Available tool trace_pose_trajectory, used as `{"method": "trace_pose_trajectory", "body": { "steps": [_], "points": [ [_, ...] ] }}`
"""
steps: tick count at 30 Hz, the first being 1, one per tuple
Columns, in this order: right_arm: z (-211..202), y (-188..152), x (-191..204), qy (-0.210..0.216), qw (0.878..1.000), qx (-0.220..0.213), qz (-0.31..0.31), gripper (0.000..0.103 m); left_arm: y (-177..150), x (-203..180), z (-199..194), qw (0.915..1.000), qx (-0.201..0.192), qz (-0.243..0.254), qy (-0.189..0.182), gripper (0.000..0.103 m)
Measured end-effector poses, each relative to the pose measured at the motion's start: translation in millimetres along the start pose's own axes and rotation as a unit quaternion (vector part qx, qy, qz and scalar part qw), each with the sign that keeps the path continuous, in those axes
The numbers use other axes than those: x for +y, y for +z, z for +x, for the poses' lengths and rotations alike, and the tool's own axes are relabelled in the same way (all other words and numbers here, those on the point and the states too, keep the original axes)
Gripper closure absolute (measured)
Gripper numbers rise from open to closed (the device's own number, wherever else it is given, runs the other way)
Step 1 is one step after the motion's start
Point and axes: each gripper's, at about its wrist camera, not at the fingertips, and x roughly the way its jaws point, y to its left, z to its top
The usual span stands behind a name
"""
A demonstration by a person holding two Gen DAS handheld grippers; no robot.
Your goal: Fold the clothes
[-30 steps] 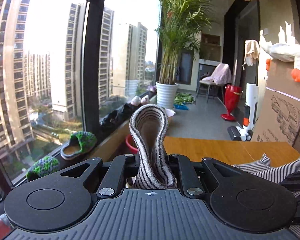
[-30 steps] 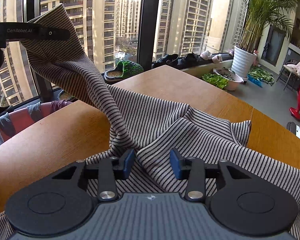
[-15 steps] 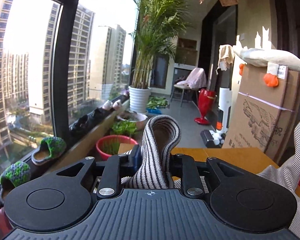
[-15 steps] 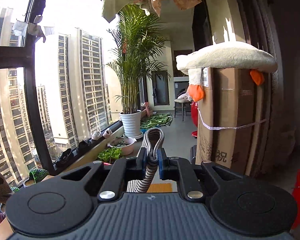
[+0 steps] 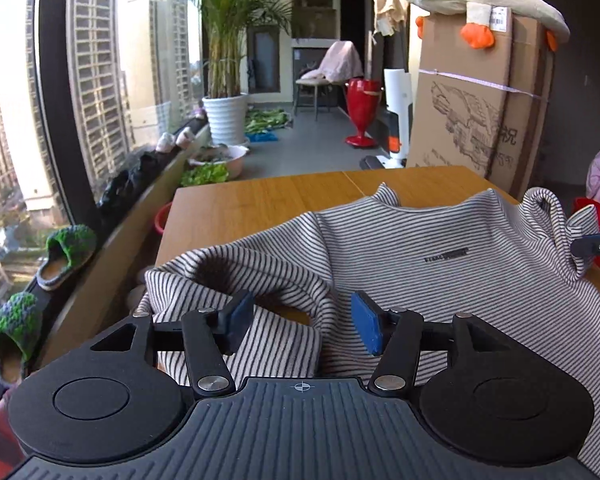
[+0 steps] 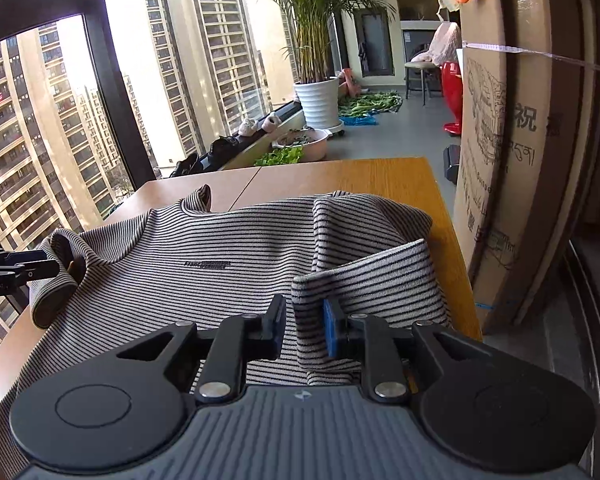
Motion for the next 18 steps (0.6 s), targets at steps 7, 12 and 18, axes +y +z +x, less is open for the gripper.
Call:
{"method": "trace_pose_trajectory", "body": {
  "steps": [7, 12, 18],
  "points": [
    [-16, -25, 8, 0.032, 0.999, 0.037, -0.003, 0.009, -11, -23, -15, 0.991, 0.025, -0.029, -0.128, 0.021],
    [6, -39, 24, 0.048, 0.997, 0.058, 0.002, 0.0, -30, -27, 36, 0.9866, 0.096, -0.057, -0.119, 0.026],
    [37, -24, 32, 0.051, 0.997, 0.061, -0.008, 0.0, -22, -18, 66, 0.995, 0.066, -0.024, -0.072, 0.026]
  ]
}}
